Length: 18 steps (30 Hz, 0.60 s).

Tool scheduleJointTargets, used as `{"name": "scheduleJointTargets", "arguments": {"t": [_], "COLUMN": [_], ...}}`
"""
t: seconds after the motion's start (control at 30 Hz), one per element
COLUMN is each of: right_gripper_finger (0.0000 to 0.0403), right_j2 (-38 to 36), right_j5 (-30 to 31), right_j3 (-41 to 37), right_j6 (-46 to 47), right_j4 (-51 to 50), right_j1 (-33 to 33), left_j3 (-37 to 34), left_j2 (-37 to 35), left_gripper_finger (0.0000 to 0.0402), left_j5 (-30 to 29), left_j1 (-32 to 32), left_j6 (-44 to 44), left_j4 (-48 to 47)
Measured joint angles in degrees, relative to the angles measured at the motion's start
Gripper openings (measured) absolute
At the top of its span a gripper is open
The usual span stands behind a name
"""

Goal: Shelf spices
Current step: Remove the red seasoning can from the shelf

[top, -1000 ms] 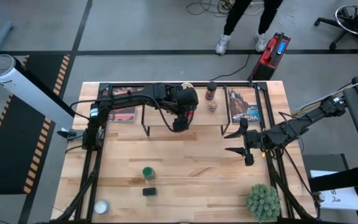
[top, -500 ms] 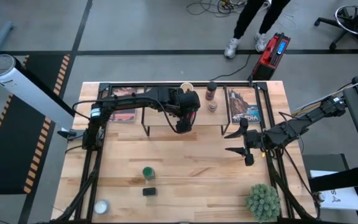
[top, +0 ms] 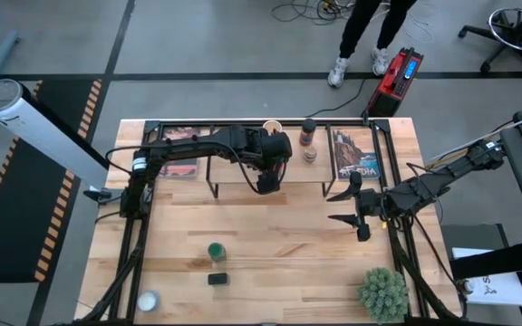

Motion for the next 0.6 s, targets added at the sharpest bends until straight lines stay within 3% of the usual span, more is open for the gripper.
{"name": "scheduleJointTargets", "arguments": {"t": [0.27,0.6], "right_gripper_finger": [0.0199,0.0199], "right_j2": [0.0,0.02], "right_j5": [0.0,0.0], "right_j3": [-0.01,0.0], "right_j6": [0.02,0.0], "right_j4": [-0.02,-0.02], "right_j1": [0.01,0.01], "left_j3": [0.02,0.07], "left_j2": [-0.01,-0.1], "left_gripper_finger": [0.0201,0.0207], "left_j5": [0.02,0.2], "left_j1": [0.0,0.0], "left_j6": [0.11,0.1], "left_j4": [-0.02,-1.05]}}
